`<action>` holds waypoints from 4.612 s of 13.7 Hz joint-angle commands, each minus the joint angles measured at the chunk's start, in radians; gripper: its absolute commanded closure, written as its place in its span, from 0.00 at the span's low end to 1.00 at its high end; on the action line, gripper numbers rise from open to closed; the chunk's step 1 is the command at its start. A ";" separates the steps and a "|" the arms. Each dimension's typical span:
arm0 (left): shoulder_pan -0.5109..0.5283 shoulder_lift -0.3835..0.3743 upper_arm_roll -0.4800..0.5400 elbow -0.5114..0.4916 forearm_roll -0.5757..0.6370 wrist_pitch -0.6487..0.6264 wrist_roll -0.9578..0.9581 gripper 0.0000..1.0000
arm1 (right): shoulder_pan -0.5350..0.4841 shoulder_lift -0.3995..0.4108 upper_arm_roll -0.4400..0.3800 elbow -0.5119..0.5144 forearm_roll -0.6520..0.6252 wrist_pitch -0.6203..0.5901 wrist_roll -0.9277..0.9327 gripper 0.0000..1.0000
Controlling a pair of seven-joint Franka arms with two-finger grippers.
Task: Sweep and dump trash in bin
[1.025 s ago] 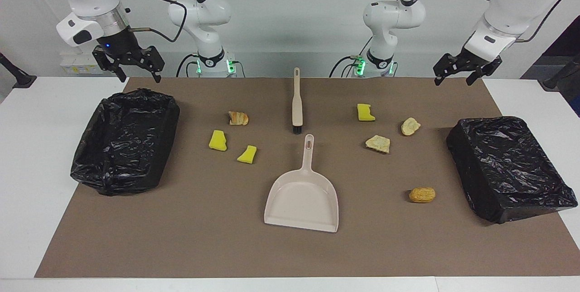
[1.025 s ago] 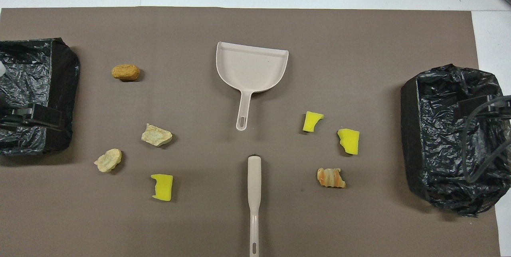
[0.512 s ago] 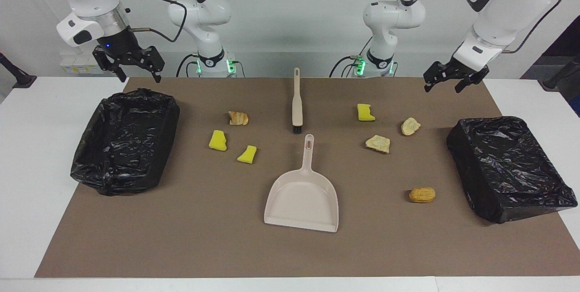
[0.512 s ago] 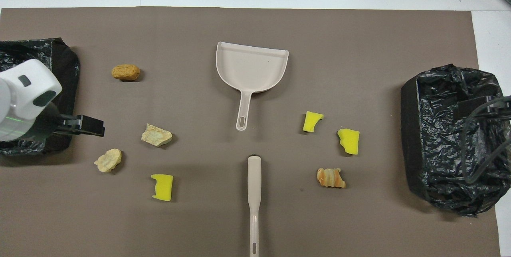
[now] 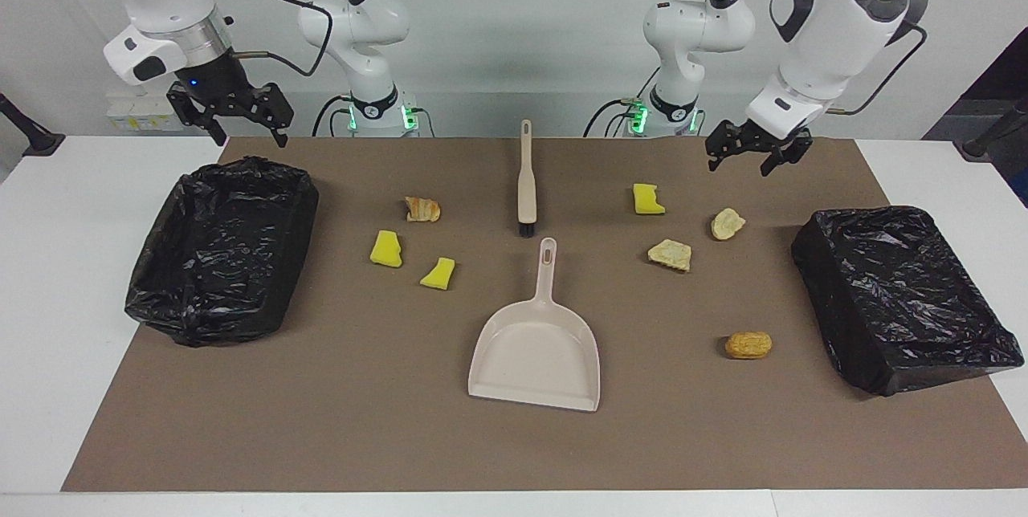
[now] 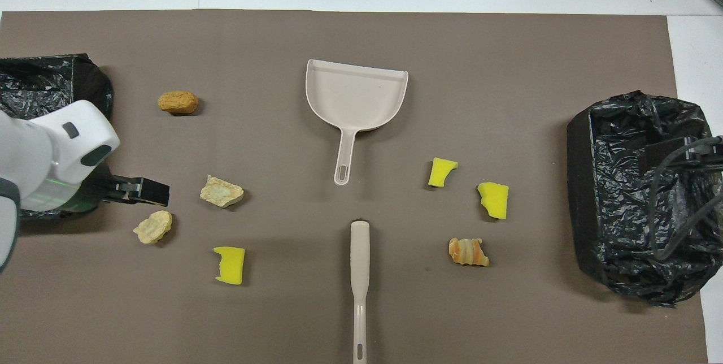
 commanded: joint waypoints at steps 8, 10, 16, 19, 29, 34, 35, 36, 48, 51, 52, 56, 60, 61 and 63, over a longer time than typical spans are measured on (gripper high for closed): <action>-0.250 -0.123 -0.139 -0.420 -0.017 0.492 -0.210 0.00 | 0.223 0.341 0.009 0.243 0.118 0.121 0.497 0.00; -0.256 -0.121 -0.227 -0.502 -0.016 0.613 -0.290 0.00 | 0.240 0.404 0.020 0.245 0.201 0.220 0.608 0.00; -0.419 -0.069 -0.295 -0.513 -0.016 0.755 -0.488 0.00 | 0.358 0.540 0.050 0.267 0.336 0.457 0.848 0.00; -0.469 -0.017 -0.295 -0.513 -0.009 0.800 -0.542 0.00 | 0.419 0.605 0.050 0.254 0.275 0.457 0.747 0.00; -0.473 0.019 -0.295 -0.505 0.000 0.798 -0.580 1.00 | 0.482 0.661 0.050 0.219 0.217 0.520 0.599 0.00; -0.420 0.002 -0.292 -0.498 0.000 0.728 -0.577 1.00 | 0.479 0.662 0.050 0.216 0.203 0.506 0.584 0.43; -0.420 -0.007 -0.290 -0.496 0.000 0.697 -0.580 1.00 | 0.476 0.662 0.050 0.213 0.203 0.512 0.578 0.54; -0.420 -0.029 -0.290 -0.496 0.000 0.653 -0.580 1.00 | 0.476 0.662 0.050 0.211 0.203 0.518 0.569 0.63; -0.041 -0.228 -0.289 -0.413 0.225 0.189 -0.517 1.00 | 0.415 0.446 0.044 0.213 0.154 0.246 0.316 1.00; 0.174 -0.167 -0.293 -0.331 0.228 0.191 -0.390 1.00 | 0.407 0.360 0.041 0.185 0.122 0.077 0.120 1.00; 0.219 -0.147 -0.292 -0.321 0.227 0.203 -0.349 1.00 | 0.412 0.335 0.044 0.144 0.093 0.065 0.046 1.00; 0.417 -0.130 -0.289 -0.330 0.228 0.252 -0.081 1.00 | 0.374 0.267 0.043 -0.025 0.085 0.182 -0.428 1.00; 0.546 -0.211 -0.284 -0.437 0.227 0.255 -0.042 1.00 | 0.324 0.244 0.043 -0.092 0.019 0.193 -0.807 1.00; 0.566 -0.222 -0.284 -0.456 0.227 0.244 -0.052 1.00 | 0.323 0.247 0.043 -0.099 0.002 0.195 -0.877 1.00; 0.589 -0.248 -0.284 -0.517 0.227 0.247 -0.099 1.00 | 0.333 0.266 0.044 -0.126 -0.021 0.236 -0.945 1.00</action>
